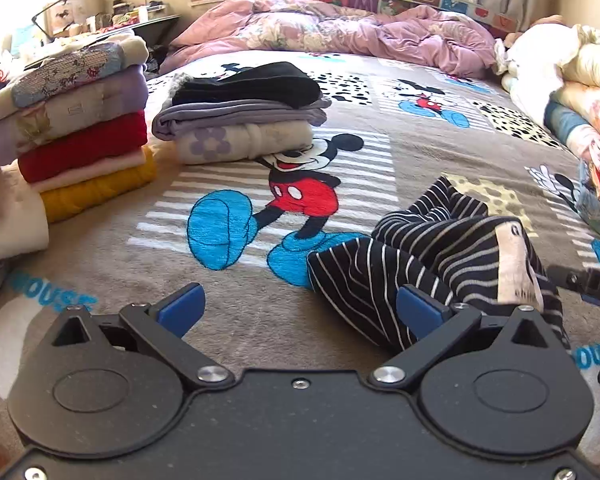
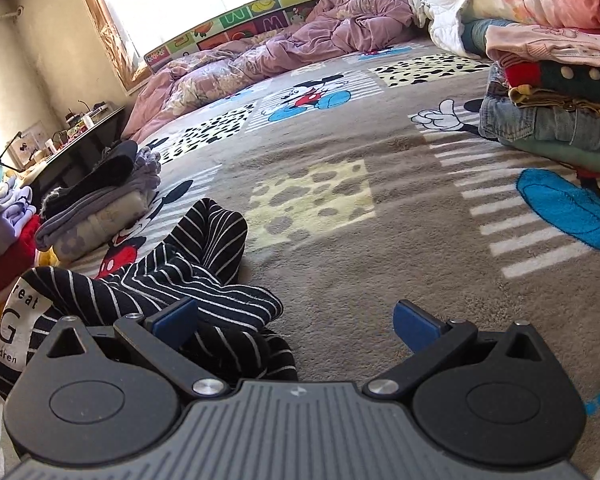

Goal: Fold clothes
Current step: 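Close the left gripper on the striped garment while the right gripper grasps another edge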

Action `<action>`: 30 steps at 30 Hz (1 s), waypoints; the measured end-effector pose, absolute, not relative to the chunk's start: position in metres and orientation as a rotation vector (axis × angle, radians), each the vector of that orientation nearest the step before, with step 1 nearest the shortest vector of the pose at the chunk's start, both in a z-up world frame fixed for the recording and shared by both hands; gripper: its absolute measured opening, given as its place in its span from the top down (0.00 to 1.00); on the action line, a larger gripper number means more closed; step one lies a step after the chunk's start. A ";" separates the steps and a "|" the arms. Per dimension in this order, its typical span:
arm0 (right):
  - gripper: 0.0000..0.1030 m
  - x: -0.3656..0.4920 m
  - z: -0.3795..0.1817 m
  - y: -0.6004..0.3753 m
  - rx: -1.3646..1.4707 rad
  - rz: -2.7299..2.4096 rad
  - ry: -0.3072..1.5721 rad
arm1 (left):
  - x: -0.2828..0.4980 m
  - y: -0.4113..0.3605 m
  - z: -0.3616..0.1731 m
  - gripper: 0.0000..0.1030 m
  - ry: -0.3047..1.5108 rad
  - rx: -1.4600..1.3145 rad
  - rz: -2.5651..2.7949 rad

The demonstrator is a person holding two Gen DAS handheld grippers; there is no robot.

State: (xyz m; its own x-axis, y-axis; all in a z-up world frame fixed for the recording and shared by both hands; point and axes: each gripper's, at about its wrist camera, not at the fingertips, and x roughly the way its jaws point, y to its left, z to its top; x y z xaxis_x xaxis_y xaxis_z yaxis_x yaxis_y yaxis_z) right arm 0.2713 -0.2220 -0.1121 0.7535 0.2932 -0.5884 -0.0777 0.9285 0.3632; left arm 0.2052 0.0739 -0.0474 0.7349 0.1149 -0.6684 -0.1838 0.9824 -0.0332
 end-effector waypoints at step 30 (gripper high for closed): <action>0.00 0.277 -0.120 -0.229 0.391 0.262 0.695 | 0.310 0.021 -0.044 0.28 0.788 0.003 -0.097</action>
